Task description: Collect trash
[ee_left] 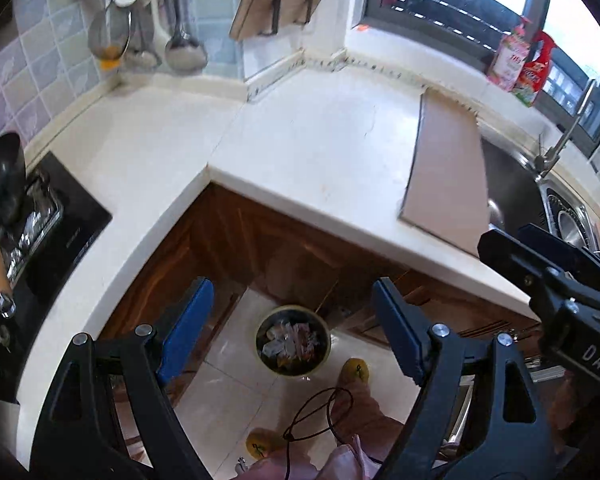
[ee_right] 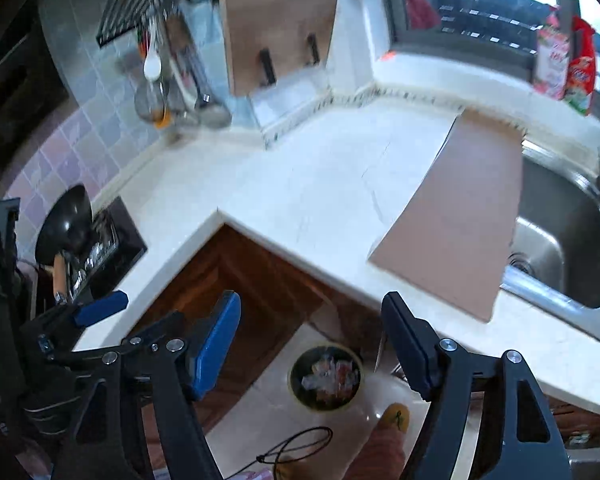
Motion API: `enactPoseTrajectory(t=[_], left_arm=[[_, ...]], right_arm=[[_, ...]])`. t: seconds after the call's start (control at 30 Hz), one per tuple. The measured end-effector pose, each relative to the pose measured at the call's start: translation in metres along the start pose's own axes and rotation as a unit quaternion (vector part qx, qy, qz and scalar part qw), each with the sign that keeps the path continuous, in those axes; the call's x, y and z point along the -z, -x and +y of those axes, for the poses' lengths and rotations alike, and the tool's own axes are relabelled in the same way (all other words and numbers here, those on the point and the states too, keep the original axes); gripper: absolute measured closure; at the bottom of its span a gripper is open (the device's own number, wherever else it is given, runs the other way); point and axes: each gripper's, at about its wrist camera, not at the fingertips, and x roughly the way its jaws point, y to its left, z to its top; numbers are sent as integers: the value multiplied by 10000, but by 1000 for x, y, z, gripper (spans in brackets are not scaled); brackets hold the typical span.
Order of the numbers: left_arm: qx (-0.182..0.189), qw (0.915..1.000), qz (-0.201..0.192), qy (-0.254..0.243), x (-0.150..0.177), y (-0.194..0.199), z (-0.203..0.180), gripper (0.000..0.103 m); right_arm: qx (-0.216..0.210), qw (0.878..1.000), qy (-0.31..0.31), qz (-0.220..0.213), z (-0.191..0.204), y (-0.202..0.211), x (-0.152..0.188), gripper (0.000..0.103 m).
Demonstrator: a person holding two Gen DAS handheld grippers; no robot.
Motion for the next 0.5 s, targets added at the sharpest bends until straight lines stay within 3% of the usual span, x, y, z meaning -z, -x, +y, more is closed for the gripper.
enactPoseTrajectory(t=[0.5], left_arm=[[308, 9949, -744, -602, -46, 66, -49, 23]], right_arm=[[334, 9949, -120, -942, -9, 129, -40, 21]])
